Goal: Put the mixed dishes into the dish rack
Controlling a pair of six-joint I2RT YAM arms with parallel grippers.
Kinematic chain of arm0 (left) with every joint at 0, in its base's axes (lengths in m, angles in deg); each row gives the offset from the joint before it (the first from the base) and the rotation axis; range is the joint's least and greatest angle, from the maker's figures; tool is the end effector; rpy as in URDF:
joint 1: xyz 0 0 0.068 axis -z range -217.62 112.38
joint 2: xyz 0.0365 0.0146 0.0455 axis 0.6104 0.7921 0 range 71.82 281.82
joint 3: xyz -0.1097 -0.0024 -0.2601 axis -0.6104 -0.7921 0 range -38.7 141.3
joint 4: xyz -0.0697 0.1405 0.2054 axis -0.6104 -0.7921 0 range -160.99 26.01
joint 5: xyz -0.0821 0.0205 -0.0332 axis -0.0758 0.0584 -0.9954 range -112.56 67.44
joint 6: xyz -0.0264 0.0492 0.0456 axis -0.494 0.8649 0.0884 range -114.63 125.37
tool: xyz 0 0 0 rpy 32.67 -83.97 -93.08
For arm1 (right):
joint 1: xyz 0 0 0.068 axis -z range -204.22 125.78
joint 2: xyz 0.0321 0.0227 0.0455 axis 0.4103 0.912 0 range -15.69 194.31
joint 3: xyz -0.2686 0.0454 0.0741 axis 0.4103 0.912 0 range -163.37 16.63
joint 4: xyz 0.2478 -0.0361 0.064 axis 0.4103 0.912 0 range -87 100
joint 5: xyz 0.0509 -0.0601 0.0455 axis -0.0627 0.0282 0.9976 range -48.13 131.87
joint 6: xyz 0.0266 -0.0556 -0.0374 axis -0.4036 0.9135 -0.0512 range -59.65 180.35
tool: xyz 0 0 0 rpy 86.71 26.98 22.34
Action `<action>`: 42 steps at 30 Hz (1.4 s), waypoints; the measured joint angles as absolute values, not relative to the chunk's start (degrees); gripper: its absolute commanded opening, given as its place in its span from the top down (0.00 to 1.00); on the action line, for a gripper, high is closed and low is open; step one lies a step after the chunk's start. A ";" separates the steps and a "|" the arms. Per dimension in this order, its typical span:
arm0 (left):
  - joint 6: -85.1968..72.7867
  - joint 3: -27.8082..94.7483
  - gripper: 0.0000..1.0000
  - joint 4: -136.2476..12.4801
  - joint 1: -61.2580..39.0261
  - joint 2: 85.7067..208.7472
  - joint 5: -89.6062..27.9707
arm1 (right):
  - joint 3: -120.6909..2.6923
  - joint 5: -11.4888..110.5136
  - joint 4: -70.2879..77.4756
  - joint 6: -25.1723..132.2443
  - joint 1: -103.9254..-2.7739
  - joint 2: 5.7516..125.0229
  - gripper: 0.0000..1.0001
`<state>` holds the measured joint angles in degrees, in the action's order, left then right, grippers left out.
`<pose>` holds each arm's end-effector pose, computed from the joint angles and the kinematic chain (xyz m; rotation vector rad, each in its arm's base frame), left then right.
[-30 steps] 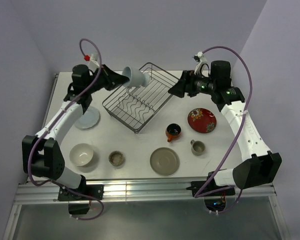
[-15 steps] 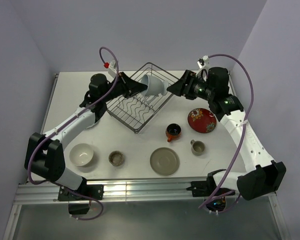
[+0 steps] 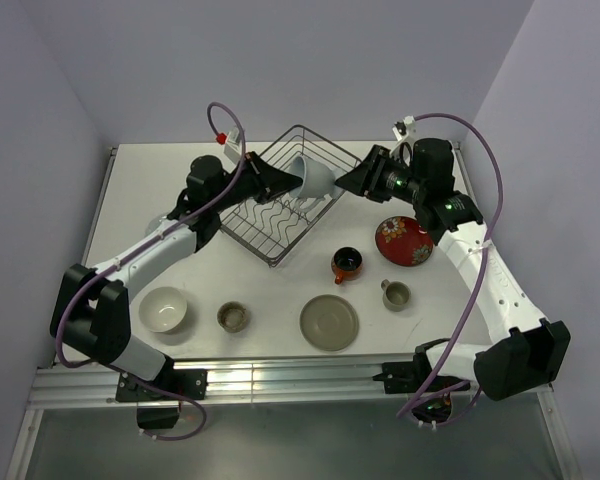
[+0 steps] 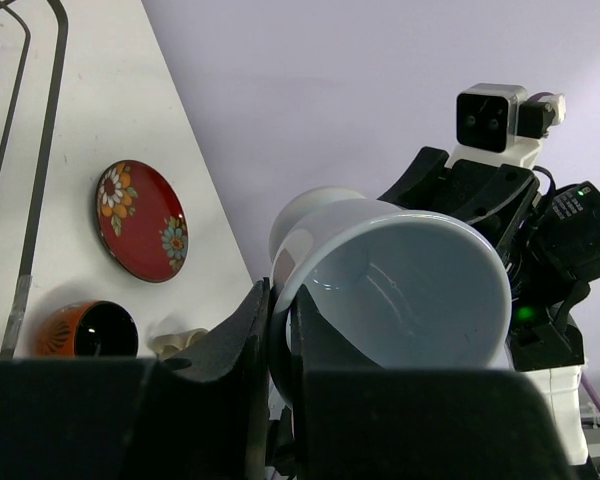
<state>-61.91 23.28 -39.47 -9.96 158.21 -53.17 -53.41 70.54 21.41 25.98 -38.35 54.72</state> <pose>0.3163 -0.2002 0.3417 -0.1447 1.8477 -1.6504 0.2743 0.0984 0.3892 -0.0087 1.9964 1.0351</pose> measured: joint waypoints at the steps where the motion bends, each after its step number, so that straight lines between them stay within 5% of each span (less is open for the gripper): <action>1: -61.93 23.23 1.00 -39.43 -9.80 158.21 -52.99 | -53.41 70.43 21.30 26.16 -38.35 54.72 0.55; 10: -62.35 22.38 1.00 -39.21 -8.86 158.34 -50.87 | -53.41 68.31 20.52 28.14 -39.69 54.74 0.78; 14: -63.20 22.25 1.00 -38.12 -8.56 159.02 -50.15 | -53.41 68.05 20.10 28.49 -39.73 54.78 1.00; 21: -63.99 20.76 0.93 -35.76 -8.32 159.08 -49.58 | -53.41 68.02 20.15 29.87 -39.73 54.92 1.00; 25: -65.10 19.34 0.74 -33.86 -8.29 159.08 -49.54 | -53.41 68.02 20.32 30.81 -39.66 54.96 1.00; 42: -67.55 18.62 0.30 -30.14 -8.08 159.39 -50.70 | -53.30 68.33 21.19 33.89 -38.16 55.64 1.00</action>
<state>-67.55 18.62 -30.14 -8.08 159.39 -50.70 -53.30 68.33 21.19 33.89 -38.16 55.64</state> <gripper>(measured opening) 0.678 0.037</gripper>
